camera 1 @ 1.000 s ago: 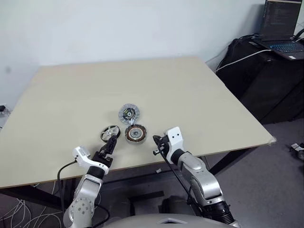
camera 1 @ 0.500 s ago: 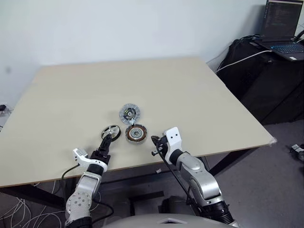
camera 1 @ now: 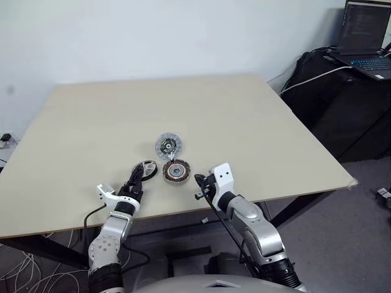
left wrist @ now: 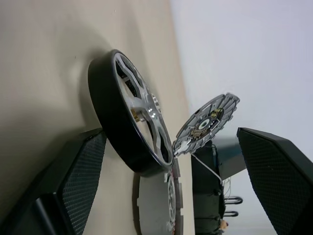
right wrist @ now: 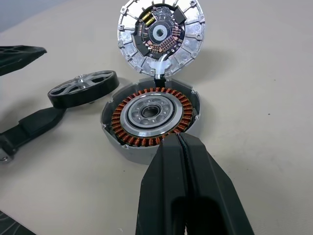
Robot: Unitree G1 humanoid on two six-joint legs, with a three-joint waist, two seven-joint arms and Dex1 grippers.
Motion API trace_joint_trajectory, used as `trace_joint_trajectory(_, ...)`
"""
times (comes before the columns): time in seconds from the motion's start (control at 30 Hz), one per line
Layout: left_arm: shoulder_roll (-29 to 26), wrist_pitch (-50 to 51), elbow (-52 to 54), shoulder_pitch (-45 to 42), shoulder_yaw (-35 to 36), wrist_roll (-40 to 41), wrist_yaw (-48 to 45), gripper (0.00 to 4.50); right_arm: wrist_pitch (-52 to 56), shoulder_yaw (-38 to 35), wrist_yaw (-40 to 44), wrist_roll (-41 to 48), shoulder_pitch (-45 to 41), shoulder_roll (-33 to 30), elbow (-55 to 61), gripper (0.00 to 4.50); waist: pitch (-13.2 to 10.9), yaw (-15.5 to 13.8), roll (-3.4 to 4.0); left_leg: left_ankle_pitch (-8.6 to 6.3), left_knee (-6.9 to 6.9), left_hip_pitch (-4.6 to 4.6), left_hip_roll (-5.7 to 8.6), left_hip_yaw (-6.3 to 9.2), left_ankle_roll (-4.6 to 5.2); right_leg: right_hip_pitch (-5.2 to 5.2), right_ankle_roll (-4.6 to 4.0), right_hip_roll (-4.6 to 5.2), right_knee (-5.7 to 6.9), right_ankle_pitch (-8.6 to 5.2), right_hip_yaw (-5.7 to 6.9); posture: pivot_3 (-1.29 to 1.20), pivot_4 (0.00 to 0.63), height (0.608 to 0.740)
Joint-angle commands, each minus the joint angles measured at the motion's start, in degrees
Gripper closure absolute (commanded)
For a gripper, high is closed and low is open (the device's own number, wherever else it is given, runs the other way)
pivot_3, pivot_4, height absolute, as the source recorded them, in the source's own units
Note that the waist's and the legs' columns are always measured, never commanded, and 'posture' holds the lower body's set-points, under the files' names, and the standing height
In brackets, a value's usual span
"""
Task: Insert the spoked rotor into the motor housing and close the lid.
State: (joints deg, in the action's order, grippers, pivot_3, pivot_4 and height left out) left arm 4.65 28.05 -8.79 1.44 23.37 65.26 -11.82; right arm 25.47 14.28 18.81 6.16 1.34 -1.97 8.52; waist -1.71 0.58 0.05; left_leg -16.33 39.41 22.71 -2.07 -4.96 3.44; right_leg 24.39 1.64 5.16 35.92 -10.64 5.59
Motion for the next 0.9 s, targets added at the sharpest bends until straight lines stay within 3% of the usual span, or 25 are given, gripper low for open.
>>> trace_joint_trajectory(0.03,2.83,-0.56,-3.38,-2.63,0.41,-1.1,3.69,0.59,-0.76,-0.1,-0.26,0.79,-0.44,0.33,2.78,4.5,0.01,-0.01,0.01,0.0,0.0,0.0,0.0,0.01,0.0,-0.01,0.01,0.0,0.0,0.0,-0.01,0.0,0.0,0.74)
trace_joint_trajectory(0.23,4.04,-1.12,-4.37,-3.69,0.65,-2.21,8.82,2.67,-0.73,-0.56,-0.73,0.87,-0.2,0.24,3.03,4.5,0.08,0.02,0.08,0.0,0.02,-0.01,0.01,0.02,0.01,-0.03,0.01,0.0,0.0,0.01,-0.01,0.0,0.0,0.74)
trace_joint_trajectory(0.4,4.96,-1.28,-1.93,-2.61,-0.15,-2.36,12.28,4.08,-0.71,-0.62,-0.91,0.84,-0.08,0.22,3.03,4.5,0.29,0.09,0.32,0.0,0.01,-0.1,-0.01,0.04,0.0,-0.08,0.01,-0.03,0.02,0.01,-0.01,0.0,0.0,0.74)
trace_joint_trajectory(0.67,5.32,-1.88,1.67,-0.23,-1.01,-2.3,14.21,4.08,-0.81,-0.44,-0.94,0.7,0.12,0.15,2.98,4.5,0.39,0.2,0.16,0.0,0.0,-0.08,-0.01,0.02,-0.02,-0.05,0.01,-0.03,-0.02,0.01,-0.03,0.0,0.0,0.74)
trace_joint_trajectory(0.9,5.21,-3.11,11.76,7.38,-0.71,3.53,4.28,4.08,-0.99,-0.77,-1.16,0.79,0.65,0.01,3.05,4.5,0.29,1.03,-0.07,-0.04,-0.18,0.05,-0.03,-0.04,-0.09,0.17,-0.07,-0.04,-0.08,-0.04,-0.07,0.0,0.0,0.74)
